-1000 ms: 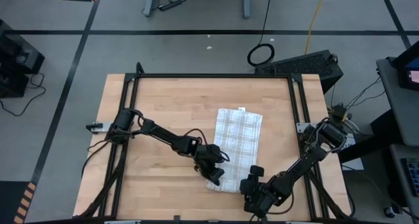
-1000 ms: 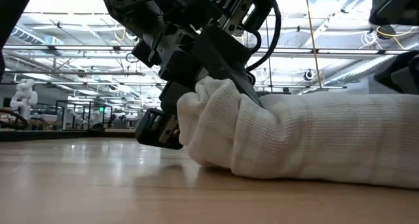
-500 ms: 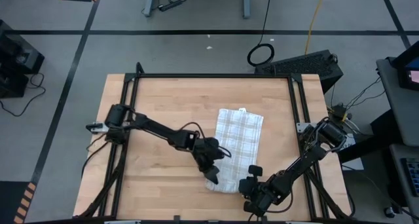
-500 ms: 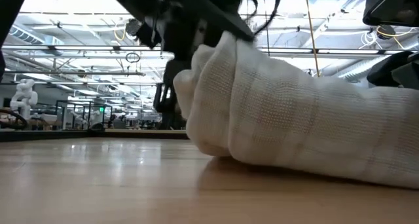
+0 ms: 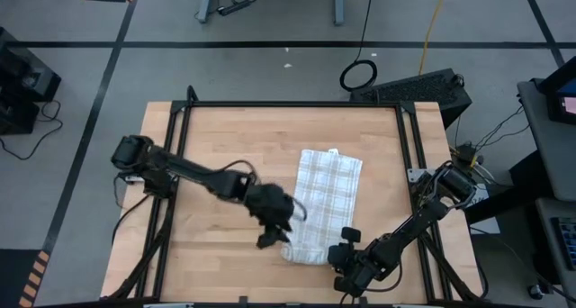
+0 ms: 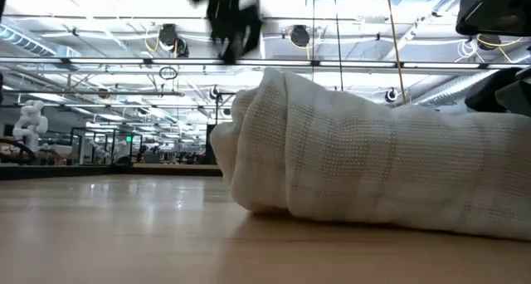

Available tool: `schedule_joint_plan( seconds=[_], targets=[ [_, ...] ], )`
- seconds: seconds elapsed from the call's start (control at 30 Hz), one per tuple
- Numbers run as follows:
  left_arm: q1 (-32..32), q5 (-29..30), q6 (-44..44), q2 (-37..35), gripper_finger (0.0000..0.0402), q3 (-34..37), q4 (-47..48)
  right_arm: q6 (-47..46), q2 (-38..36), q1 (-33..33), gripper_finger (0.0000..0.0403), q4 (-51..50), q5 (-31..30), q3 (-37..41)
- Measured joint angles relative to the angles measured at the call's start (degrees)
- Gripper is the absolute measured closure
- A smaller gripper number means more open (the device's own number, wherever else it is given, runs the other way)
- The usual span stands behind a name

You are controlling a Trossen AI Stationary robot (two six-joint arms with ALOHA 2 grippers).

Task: Roll towel into tight, uniform cylinder
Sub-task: Roll the white towel

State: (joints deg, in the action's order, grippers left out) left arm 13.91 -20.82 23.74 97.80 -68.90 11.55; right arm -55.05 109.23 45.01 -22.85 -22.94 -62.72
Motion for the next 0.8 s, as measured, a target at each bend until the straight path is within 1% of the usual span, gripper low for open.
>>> schedule_joint_plan(
  seconds=[0.1, 0.17, 0.2, 0.27, 0.33, 0.43, 0.5, 0.67, 0.8],
  targets=[
    [5.45, 7.03, -7.2, -1.46, 0.0216, -0.07, -5.1, -0.14, 0.0, -0.39, 0.0313, 0.57, 0.92, 0.0],
    [9.5, 14.39, -11.45, -0.98, 0.0207, -0.12, -8.62, -0.24, 0.0, -0.56, 0.0313, 0.8, 1.26, 0.0],
    [11.27, 18.73, -12.91, -0.52, 0.02, -0.13, -8.64, -0.2, 0.0, -0.94, 0.0313, 0.99, 1.78, 0.0],
    [14.12, 25.95, -14.17, 1.26, 0.0181, -0.09, -8.12, -0.32, -0.02, -1.45, 0.0313, 1.63, 3.21, -0.02],
    [15.56, 29.52, -13.77, 3.13, 0.016, -0.02, -7.39, -0.41, -0.04, -2.2, 0.0313, 2.14, 4.61, -0.02],
    [16.51, 32.84, -13.77, 6.11, 0.0136, -0.01, -9.59, -0.38, -0.07, -3.28, 0.0313, 2.57, 6.52, -0.04],
    [16.97, 34.42, -14.05, 7.7, 0.0127, 0.02, -9.96, -0.2, -0.09, -3.86, 0.0313, 2.73, 7.68, -0.07],
    [16.5, 32.29, -14.2, 10.58, 0.0123, 0.02, -13.14, 0.21, -0.11, -5.01, 0.0313, 3.22, 10.32, -0.07],
    [16.66, 32.09, -17.4, 12.23, 0.0123, 0.02, -13.3, -0.11, -0.09, -5.31, 0.0313, 3.88, 11.16, -0.07]
  ],
)
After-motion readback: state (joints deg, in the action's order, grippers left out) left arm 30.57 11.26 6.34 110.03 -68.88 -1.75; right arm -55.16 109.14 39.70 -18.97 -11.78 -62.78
